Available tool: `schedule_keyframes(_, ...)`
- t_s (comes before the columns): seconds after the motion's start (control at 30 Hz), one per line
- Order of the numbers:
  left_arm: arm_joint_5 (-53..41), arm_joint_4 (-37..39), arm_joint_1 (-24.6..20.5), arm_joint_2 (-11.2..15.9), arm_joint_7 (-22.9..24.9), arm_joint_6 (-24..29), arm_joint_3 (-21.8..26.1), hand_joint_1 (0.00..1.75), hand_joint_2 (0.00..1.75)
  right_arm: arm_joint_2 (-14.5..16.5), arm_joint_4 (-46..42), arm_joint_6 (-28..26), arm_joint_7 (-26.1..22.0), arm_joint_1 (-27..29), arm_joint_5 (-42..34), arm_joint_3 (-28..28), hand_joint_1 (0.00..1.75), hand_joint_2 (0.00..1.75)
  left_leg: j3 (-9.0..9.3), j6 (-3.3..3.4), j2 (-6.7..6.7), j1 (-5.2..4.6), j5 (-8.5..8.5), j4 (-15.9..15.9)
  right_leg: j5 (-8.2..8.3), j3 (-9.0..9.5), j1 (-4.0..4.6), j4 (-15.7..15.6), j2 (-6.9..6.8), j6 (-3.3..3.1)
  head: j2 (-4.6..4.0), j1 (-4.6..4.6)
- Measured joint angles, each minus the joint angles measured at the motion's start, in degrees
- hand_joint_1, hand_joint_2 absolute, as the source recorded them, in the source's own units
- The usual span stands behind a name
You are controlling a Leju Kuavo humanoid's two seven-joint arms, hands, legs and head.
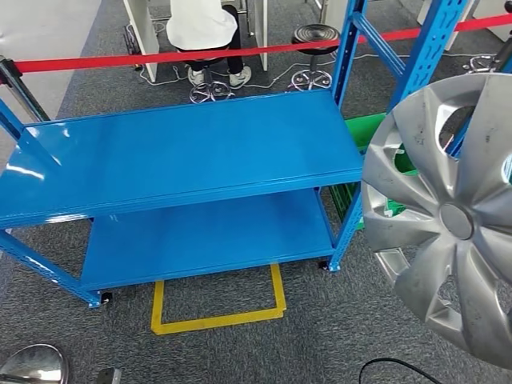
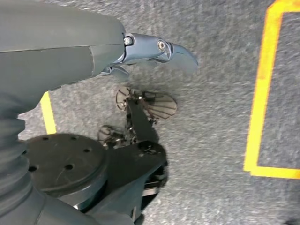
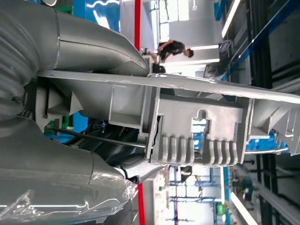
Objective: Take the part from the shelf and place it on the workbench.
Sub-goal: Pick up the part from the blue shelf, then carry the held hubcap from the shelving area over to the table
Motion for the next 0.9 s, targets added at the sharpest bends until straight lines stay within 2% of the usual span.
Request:
schedule_keyframes(0.07,-0.1,0.0,0.0,-0.1,0.0,0.0,0.0,0.00,1.75,0.5,0.0,0.9,0.8,-0.1,-0.6,-1.6,1.75,1.75,-2.05,-0.47,0.02,0.15,-5.53,7.4,1.41,-1.63,0.01,0.1,-0.02,-0.23,0.00,-0.13)
schedule_keyframes(0.1,-0.2,0.0,-0.1,-0.1,0.0,0.0,0.0,0.00,1.75,0.8,0.0,1.4,1.1,-0.2,-0.9,-2.3,1.75,1.75,-2.57,-0.60,0.02,0.20,-6.75,10.5,2.13,-2.54,0.02,0.1,-0.03,-0.18,0.00,-0.13)
schedule_keyframes(0.13,-0.2,0.0,-0.1,-0.1,0.0,0.0,0.0,0.00,1.75,1.1,0.0,1.9,1.4,-0.3,-1.0,-3.0,1.75,1.75,-2.30,-0.66,0.02,0.21,-6.59,12.2,2.81,-3.48,0.02,0.2,-0.04,-0.06,0.00,-0.13)
schedule_keyframes(0.17,-0.3,0.0,-0.1,-0.1,0.0,0.0,0.0,0.00,1.75,1.3,0.0,2.3,1.6,-0.3,-1.1,-3.7,1.75,1.75,-1.07,-0.66,0.02,0.21,-5.24,11.8,3.41,-4.32,0.00,0.2,-0.05,0.10,0.00,-0.14)
schedule_keyframes(0.2,-0.4,0.0,-0.1,-0.1,0.0,0.0,0.0,0.00,1.75,1.5,0.0,2.6,1.8,-0.4,-1.1,-4.2,1.75,1.75,1.09,-0.60,0.02,0.22,-3.52,9.6,3.98,-5.09,-0.04,0.3,-0.05,0.30,0.00,-0.13)
schedule_keyframes(0.23,-0.6,0.0,-0.2,-0.1,0.0,0.0,0.0,0.00,1.75,1.7,0.0,2.8,2.0,-0.5,-1.1,-4.7,1.75,1.75,4.17,-0.53,0.01,0.25,-2.32,5.8,4.54,-5.73,-0.04,0.4,-0.04,0.55,0.00,-0.15)
schedule_keyframes(0.27,-0.7,0.0,-0.3,-0.1,0.0,0.0,0.0,0.00,1.75,1.8,0.0,3.0,2.2,-0.6,-1.0,-5.1,1.75,1.75,7.49,-0.34,-0.02,0.25,-2.04,1.3,5.03,-6.25,0.02,0.5,-0.04,0.82,0.00,-0.17)
schedule_keyframes(0.3,-0.8,0.0,-0.5,-0.1,0.0,0.0,0.0,0.00,1.75,2.0,0.0,3.1,2.3,-0.8,-0.7,-5.5,1.75,1.75,10.05,0.02,-0.05,0.23,-2.38,-2.6,5.60,-6.61,0.09,0.6,-0.06,1.11,0.00,-0.14)
schedule_keyframes(0.33,-0.9,0.0,-0.6,-0.1,-0.1,-0.1,0.0,0.00,1.75,2.1,0.0,3.2,2.5,-1.0,-0.3,-5.8,1.75,1.75,11.67,0.43,-0.09,0.15,-2.95,-5.2,6.18,-6.82,0.17,0.6,-0.08,1.42,0.00,-0.17)
schedule_keyframes(0.37,-1.0,0.0,-0.6,-0.1,-0.1,-0.1,0.0,0.00,1.75,2.3,0.0,3.2,2.6,-1.2,0.1,-6.0,1.75,1.75,12.12,0.95,-0.11,0.01,-3.20,-6.4,6.78,-6.93,0.16,0.5,-0.11,1.75,0.00,-0.14)
schedule_keyframes(0.4,-1.0,0.0,-0.6,-0.2,-0.2,-0.1,0.0,0.00,1.75,2.4,0.0,3.3,2.7,-1.5,0.5,-6.3,1.75,1.75,11.72,1.53,-0.04,-0.03,-2.90,-6.5,7.26,-7.07,0.07,0.3,-0.12,2.10,0.00,-0.15)
schedule_keyframes(0.43,-1.1,0.0,-0.6,-0.2,-0.2,-0.1,0.0,0.00,1.75,2.6,0.0,3.3,2.7,-1.6,0.9,-6.6,1.75,1.75,11.22,2.03,0.05,-0.05,-2.35,-6.4,6.87,-7.38,-0.04,0.4,-0.12,2.42,0.01,-0.14)
schedule_keyframes(0.47,-1.2,0.0,-0.5,-0.2,-0.3,0.0,0.0,0.00,1.75,2.6,0.0,3.3,2.7,-1.7,1.2,-6.9,1.75,1.75,10.63,2.55,0.16,-0.02,-1.72,-6.5,5.41,-7.90,-0.13,1.4,-0.10,2.72,0.01,-0.06)
schedule_keyframes(0.5,-1.3,0.0,-0.5,-0.1,-0.3,0.0,0.0,0.00,1.75,2.7,0.1,3.4,2.6,-1.8,1.6,-7.3,1.75,1.75,9.92,3.00,0.32,0.02,-1.02,-6.5,2.93,-8.67,-0.17,3.5,-0.10,2.96,0.01,0.05)
schedule_keyframes(0.57,-1.4,0.0,-0.5,0.0,-0.3,0.1,0.0,0.00,1.75,2.9,0.2,4.0,2.2,-2.1,1.9,-8.0,1.75,1.75,8.43,3.49,0.62,-0.16,0.25,-6.5,-2.81,-10.43,-0.17,10.7,-0.09,3.31,0.00,0.31)
schedule_keyframes(0.6,-1.5,0.0,-0.5,0.0,-0.3,0.2,0.0,0.00,1.75,3.0,0.3,4.4,2.0,-2.2,2.0,-8.3,1.75,1.75,7.61,3.58,0.86,-0.28,0.88,-6.4,-4.35,-10.98,-0.17,14.4,-0.09,3.43,0.00,0.38)
schedule_keyframes(0.63,-1.6,0.0,-0.5,0.0,-0.2,0.4,0.0,0.00,1.75,3.1,0.4,4.7,1.9,-2.3,2.0,-8.6,1.75,1.75,6.79,3.60,1.17,-0.39,1.48,-6.4,-4.49,-10.93,-0.16,16.8,-0.10,3.48,0.00,0.40)
schedule_keyframes(0.67,-1.6,0.0,-0.5,0.0,-0.1,0.5,0.0,0.00,1.75,3.2,0.5,5.0,1.8,-2.4,2.0,-8.9,1.75,1.75,5.97,3.55,1.57,-0.48,2.01,-6.3,-3.33,-9.91,-0.15,17.2,-0.16,3.46,0.00,0.41)
schedule_keyframes(0.7,-1.6,0.0,-0.5,-0.1,0.0,0.6,0.0,0.00,1.75,3.3,0.6,5.2,1.7,-2.6,2.0,-9.2,1.75,1.75,5.23,3.44,2.02,-0.54,2.48,-6.3,-1.49,-7.87,-0.15,15.5,-0.43,3.40,0.00,0.41)
schedule_keyframes(0.73,-1.6,0.0,-0.5,-0.1,0.1,0.7,0.0,0.00,1.75,3.4,0.7,5.4,1.7,-2.7,2.0,-9.5,1.75,1.75,4.68,3.27,2.48,-0.61,2.85,-6.1,-0.06,-4.91,-0.12,12.0,-1.22,3.33,0.00,0.40)
schedule_keyframes(0.77,-1.6,0.0,-0.5,-0.1,0.1,0.8,0.0,0.00,1.75,3.5,0.8,5.5,1.7,-2.9,2.0,-9.7,1.75,1.75,4.26,3.05,2.91,-0.73,3.13,-5.9,0.26,-1.42,0.01,7.4,-2.35,3.29,0.00,0.43)
schedule_keyframes(0.8,-1.6,0.0,-0.4,-0.2,0.2,1.0,0.0,0.00,1.75,3.5,0.8,5.6,1.7,-3.2,2.0,-9.9,1.75,1.75,4.02,2.81,3.41,-0.88,3.36,-5.7,-0.35,1.39,0.17,3.2,-3.35,3.05,0.00,0.40)
schedule_keyframes(0.83,-1.6,0.0,-0.4,-0.2,0.3,1.1,0.0,0.00,1.75,3.6,0.9,5.7,1.7,-3.4,2.0,-10.1,1.75,1.75,3.93,2.57,3.94,-0.99,3.55,-5.4,-1.31,3.18,0.34,0.2,-4.01,2.74,0.00,0.38)
schedule_keyframes(0.87,-1.6,0.0,-0.4,-0.2,0.3,1.2,0.0,0.00,1.75,3.7,0.9,5.7,1.7,-3.5,2.1,-10.2,1.75,1.75,3.88,2.31,4.55,-1.02,3.72,-5.3,-2.09,3.87,0.53,-1.4,-3.95,2.30,0.00,0.34)
schedule_keyframes(0.9,-1.6,0.0,-0.4,-0.2,0.3,1.2,0.0,0.00,1.75,3.8,0.9,5.8,1.7,-3.5,2.0,-10.4,1.75,1.75,3.86,2.04,5.19,-1.00,3.86,-5.2,-2.10,3.60,0.57,-1.7,-3.41,1.66,0.00,0.29)
